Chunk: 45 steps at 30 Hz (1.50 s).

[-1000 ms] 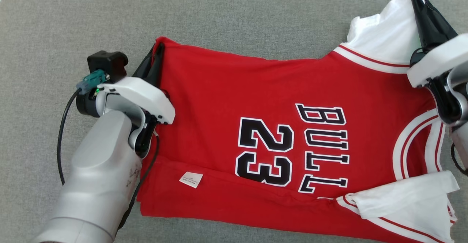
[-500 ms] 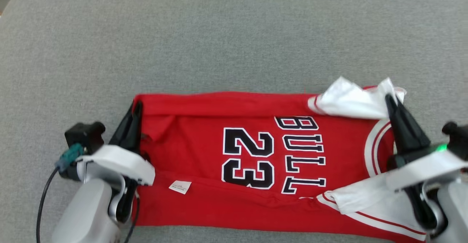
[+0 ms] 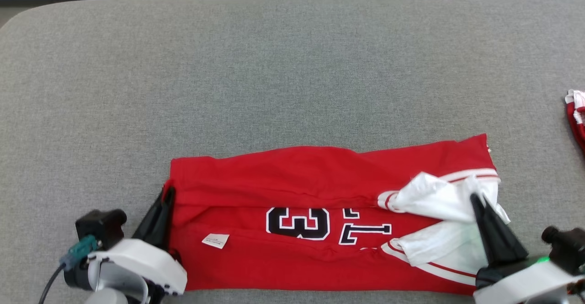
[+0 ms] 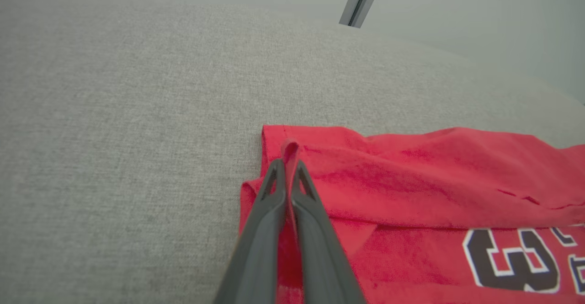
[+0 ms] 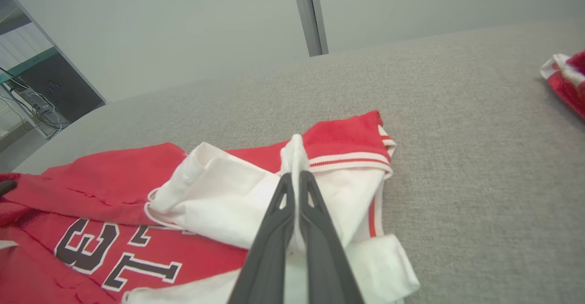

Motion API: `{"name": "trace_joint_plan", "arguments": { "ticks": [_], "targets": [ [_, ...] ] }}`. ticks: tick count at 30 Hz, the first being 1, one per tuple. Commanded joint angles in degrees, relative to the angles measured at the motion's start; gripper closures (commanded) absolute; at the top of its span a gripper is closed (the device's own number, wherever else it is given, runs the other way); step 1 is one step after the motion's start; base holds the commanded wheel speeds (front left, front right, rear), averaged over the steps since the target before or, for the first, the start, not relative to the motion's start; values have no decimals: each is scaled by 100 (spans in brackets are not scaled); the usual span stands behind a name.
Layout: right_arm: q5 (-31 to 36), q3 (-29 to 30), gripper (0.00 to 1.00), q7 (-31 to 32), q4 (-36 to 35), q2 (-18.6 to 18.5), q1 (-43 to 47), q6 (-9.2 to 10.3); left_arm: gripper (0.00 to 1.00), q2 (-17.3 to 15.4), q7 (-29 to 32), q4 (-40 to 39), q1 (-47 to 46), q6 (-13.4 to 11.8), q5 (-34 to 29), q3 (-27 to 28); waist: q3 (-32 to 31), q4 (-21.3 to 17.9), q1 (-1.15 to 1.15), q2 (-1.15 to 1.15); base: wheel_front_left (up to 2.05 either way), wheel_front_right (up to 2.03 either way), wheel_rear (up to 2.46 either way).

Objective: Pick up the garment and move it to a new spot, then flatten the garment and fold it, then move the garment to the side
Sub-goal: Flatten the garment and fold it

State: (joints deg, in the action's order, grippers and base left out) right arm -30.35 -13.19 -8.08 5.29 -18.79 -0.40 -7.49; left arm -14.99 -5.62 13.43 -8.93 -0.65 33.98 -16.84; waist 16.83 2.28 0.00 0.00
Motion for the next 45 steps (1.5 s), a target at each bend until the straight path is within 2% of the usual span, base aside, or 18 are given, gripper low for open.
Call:
{"name": "trace_joint_plan", "arguments": {
  "ticks": [1, 2, 3, 4, 7, 8, 12, 20, 30, 45],
  "targets": [
    [-8, -47, 96, 66, -11, 51, 186, 2, 93, -60, 112, -148, 231, -65, 70, 20, -37, -29, 0, 0, 0, 0, 0],
    [14, -115, 56, 116, -20, 46, 271, 1, 55, -101, 159, -225, 332, -115, 74, 34, -46, -34, 0, 0, 0, 0, 0],
    [1, -140, 11, 123, -44, 73, 349, 1, 0, -128, 180, -306, 407, -148, 86, 54, -55, -37, 0, 0, 0, 0, 0],
    [-7, -144, 0, 90, -74, 93, 417, 1, 0, -144, 198, -371, 490, -149, 116, 53, -61, -38, 0, 0, 0, 0, 0],
    [58, -162, 0, -37, -206, 137, 626, 1, 0, -201, -45, -563, 705, -366, -6, 190, -104, -66, 0, 0, 0, 0, 0],
    [176, -59, 0, -183, -348, 134, 720, 2, 0, -167, -346, -751, 828, -534, -120, 297, -141, -98, 0, 0, 0, 0, 0],
    [481, 263, 0, -289, -676, 229, 799, 1, 0, -124, -763, -1181, 1033, -832, -384, 464, -278, -166, 0, 0, 0, 0, 0],
    [969, 799, 0, 119, -1041, 383, 697, 1, 0, -12, -906, -1791, 1220, -1152, -858, 429, -628, -241, 0, 0, 0, 0, 0],
    [1161, 1087, 0, 357, -1216, 478, 846, 1, 0, -73, -739, -1924, 1562, -1403, -1163, 186, -922, -290, 0, 0, 0, 0, 0],
    [1173, 1111, 0, 446, -1036, 512, 796, 1, 0, -98, -686, -1954, 1364, -1414, -1161, 135, -764, -228, 0, 0, 0, 0, 0]
  ]
}}
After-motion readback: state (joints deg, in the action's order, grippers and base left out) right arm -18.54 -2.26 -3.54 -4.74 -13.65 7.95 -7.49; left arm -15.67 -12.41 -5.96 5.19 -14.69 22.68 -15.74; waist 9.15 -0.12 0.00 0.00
